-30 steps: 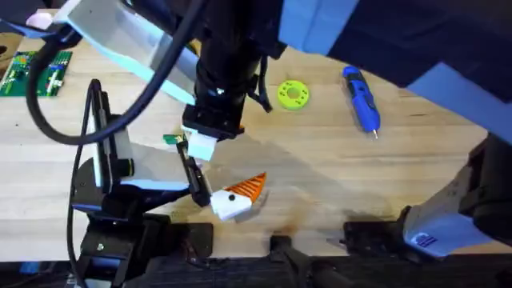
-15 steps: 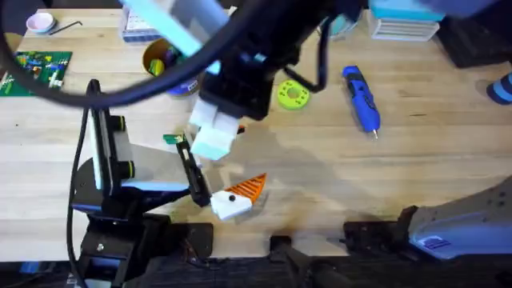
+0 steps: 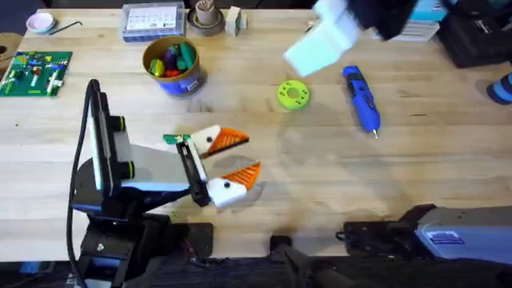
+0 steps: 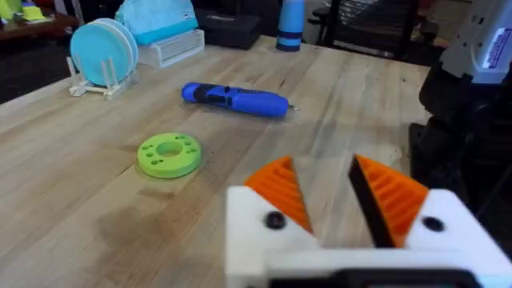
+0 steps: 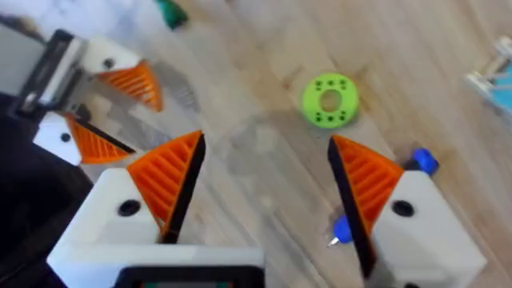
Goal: Pick up the gripper from the table and insert it into the empty holder that is missing its gripper. Then pick up a screw, insert it into the mounting hole, and use the screwdriver to tighten it. Finally, clean up the table by picking up the vegetable and placing it into the bucket.
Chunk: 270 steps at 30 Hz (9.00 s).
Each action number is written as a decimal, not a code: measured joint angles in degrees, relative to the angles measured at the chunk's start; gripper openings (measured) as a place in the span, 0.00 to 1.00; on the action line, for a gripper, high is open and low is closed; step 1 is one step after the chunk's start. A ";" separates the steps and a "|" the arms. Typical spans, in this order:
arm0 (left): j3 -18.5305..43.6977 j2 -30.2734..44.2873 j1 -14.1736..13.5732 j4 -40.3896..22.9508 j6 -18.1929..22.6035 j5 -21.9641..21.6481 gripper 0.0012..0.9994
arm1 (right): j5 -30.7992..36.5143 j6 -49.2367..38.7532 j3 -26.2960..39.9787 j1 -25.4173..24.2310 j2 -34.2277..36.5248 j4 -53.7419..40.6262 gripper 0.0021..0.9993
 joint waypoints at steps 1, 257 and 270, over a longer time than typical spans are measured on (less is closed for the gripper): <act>0.00 -0.01 0.00 0.01 0.04 -0.01 0.41 | 0.12 0.01 0.00 -1.59 -0.81 -0.01 0.99; 0.07 -0.29 -0.02 -0.39 0.34 0.16 0.00 | -28.05 17.11 -72.80 14.18 -20.89 127.70 0.02; 0.07 -0.28 0.00 -0.42 0.34 0.21 0.00 | -27.52 17.11 -72.78 10.81 -26.36 128.58 0.02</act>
